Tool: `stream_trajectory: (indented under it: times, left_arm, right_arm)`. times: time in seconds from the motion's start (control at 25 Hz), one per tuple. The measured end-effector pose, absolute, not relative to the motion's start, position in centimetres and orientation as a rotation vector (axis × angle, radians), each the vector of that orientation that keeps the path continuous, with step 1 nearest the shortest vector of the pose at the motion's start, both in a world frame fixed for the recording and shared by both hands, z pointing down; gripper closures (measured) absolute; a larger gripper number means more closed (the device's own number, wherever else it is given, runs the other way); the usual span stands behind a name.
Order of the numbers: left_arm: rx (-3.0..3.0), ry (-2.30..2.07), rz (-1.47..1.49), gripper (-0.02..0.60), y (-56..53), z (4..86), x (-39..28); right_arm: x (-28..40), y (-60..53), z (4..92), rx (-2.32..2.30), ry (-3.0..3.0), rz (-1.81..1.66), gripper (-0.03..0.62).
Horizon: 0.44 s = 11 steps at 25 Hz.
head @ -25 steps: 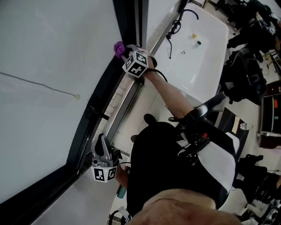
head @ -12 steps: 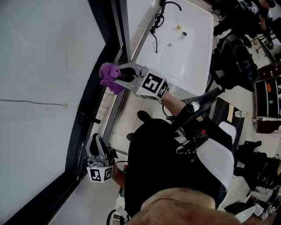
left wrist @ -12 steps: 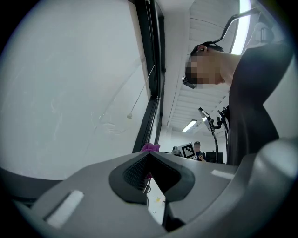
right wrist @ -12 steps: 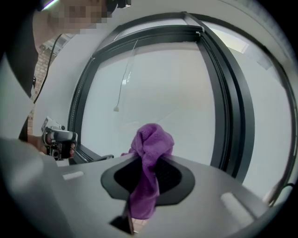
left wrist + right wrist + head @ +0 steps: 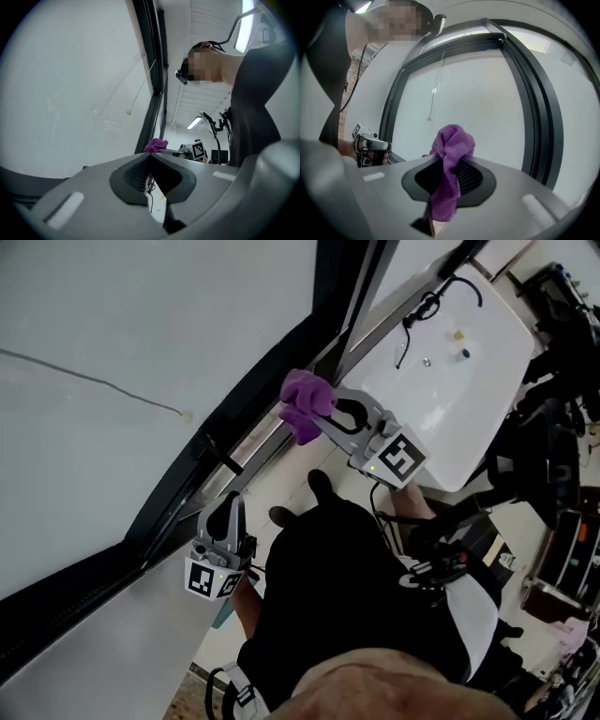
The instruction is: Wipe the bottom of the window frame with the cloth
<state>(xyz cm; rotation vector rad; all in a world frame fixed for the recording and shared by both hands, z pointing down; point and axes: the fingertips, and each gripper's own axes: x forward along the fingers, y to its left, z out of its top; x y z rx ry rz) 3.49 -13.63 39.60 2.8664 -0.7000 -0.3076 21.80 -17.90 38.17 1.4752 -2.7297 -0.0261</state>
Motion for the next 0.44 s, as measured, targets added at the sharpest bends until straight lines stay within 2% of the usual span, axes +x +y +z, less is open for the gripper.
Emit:
stream_trajectory:
  times: [0.44]
  left_arm:
    - [2.85, -0.788, -0.254, 0.581, -14.0, 40.3, 6.2]
  right_arm:
    - [22.8, -19.2, 40.6, 1.353, -2.813, 0.035, 0.523]
